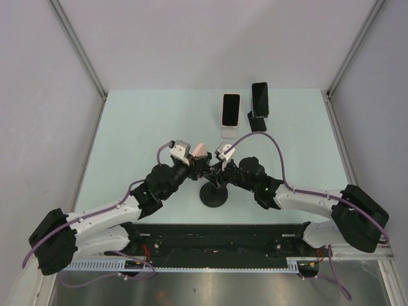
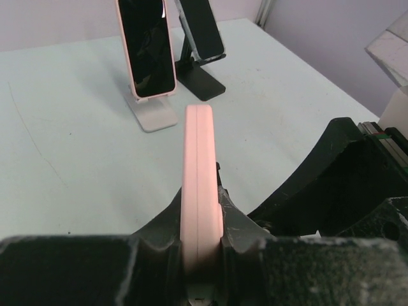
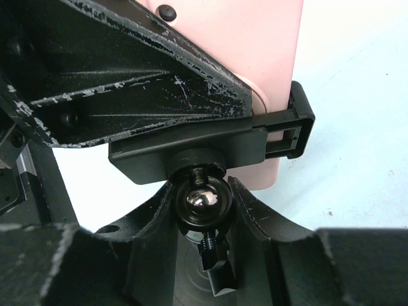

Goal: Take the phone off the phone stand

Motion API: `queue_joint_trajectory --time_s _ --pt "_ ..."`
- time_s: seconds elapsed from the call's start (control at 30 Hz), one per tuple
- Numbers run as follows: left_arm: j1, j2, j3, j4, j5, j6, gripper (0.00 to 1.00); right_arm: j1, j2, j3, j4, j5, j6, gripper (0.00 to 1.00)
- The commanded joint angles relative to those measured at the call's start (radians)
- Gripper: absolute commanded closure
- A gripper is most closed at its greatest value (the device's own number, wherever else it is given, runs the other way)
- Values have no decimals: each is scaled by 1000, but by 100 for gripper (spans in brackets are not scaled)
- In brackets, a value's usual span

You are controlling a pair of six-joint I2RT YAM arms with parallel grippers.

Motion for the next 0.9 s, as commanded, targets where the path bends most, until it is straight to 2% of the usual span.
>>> queue_joint_trajectory --time_s 0.0,0.13,0.33,0.57,0.87 --pt "-2 -59 44 -235 -115 -13 100 -57 -46 -27 50 268 3 100" --pt "2 -29 136 -336 -275 -7 100 -27 -64 -42 41 322 -37 100" --pt "4 19 241 -457 -431 -30 100 14 -79 -59 42 397 -49 100" --pt "10 21 268 -528 -522 -54 100 46 -89 -81 59 454 -83 100" --pt "78 -8 279 -582 -577 -36 100 51 -104 -102 67 466 -100 100"
